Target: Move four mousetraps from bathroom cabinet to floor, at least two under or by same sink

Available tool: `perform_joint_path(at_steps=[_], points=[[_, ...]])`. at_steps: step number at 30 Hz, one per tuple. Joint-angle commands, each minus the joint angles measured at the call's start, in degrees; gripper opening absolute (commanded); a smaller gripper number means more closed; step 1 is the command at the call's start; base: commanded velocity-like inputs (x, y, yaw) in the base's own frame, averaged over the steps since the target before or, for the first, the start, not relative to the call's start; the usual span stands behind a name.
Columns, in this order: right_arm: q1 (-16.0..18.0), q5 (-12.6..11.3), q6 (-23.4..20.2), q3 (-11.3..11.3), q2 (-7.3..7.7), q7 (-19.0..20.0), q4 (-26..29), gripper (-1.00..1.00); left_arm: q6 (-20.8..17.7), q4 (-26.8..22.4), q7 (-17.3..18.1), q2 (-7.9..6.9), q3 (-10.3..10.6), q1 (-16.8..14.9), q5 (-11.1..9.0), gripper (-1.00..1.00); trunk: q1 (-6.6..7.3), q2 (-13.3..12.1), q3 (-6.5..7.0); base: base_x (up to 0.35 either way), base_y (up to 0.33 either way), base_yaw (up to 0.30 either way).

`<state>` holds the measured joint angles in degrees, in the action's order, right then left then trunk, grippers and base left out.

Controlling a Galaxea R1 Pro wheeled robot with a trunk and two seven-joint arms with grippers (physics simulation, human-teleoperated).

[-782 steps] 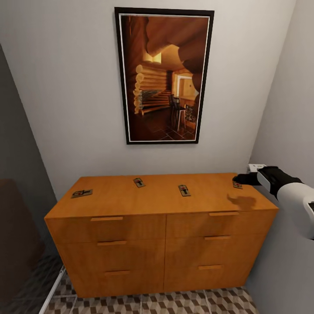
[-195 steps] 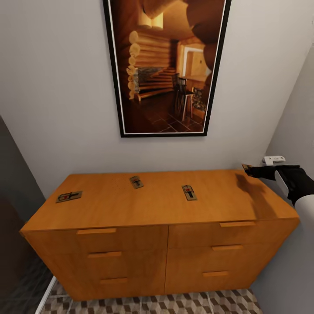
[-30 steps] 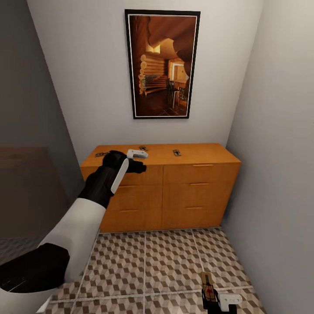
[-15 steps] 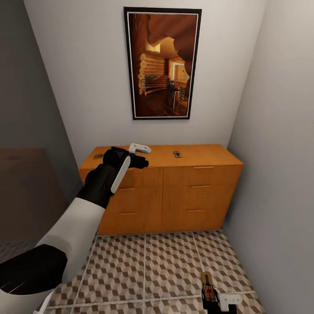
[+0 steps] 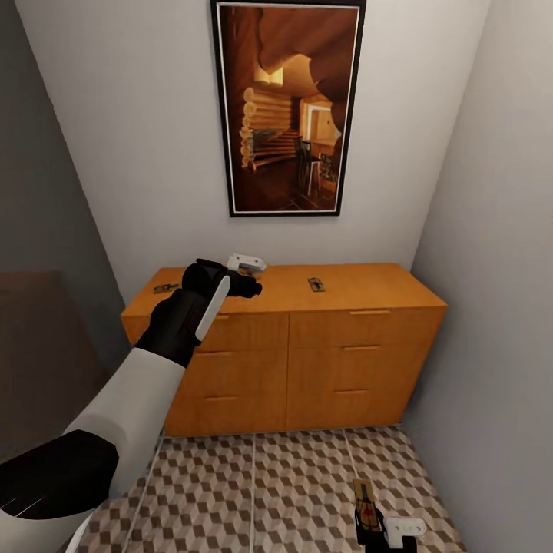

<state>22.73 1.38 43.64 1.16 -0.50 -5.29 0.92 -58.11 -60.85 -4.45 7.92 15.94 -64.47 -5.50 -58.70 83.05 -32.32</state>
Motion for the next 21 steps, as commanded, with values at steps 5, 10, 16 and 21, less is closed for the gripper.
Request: perform_joint_path(at_steps=[5, 10, 16, 21], points=[[0.0, 0.1, 0.1, 0.2, 0.05, -0.6, 0.0, -1.0, -0.2, 0.5, -0.5, -0.05, 0.1, 0.0, -0.6, 1.0, -0.03, 0.0, -0.06, 0.333, 0.0, 0.0], [0.0, 0.1, 0.1, 0.2, 0.02, -0.6, 0.0, -1.0, -0.1, 2.2, -0.5, -0.09, 0.1, 0.1, -0.5, 1.0, -0.03, 0.0, -0.06, 0.334, 0.0, 0.0], [0.0, 0.1, 0.1, 0.2, 0.05, -0.6, 0.0, -1.0, 0.1, 5.5, -0.5, -0.08, 0.1, 0.2, -0.6, 1.0, -0.03, 0.0, -0.06, 0.311, 0.0, 0.0], [0.0, 0.1, 0.1, 0.2, -0.01, -0.5, 0.0, -1.0, 0.1, 8.6, -0.5, -0.03, 0.1, 0.2, -0.5, 1.0, -0.03, 0.0, -0.06, 0.196, 0.0, 0.0]])
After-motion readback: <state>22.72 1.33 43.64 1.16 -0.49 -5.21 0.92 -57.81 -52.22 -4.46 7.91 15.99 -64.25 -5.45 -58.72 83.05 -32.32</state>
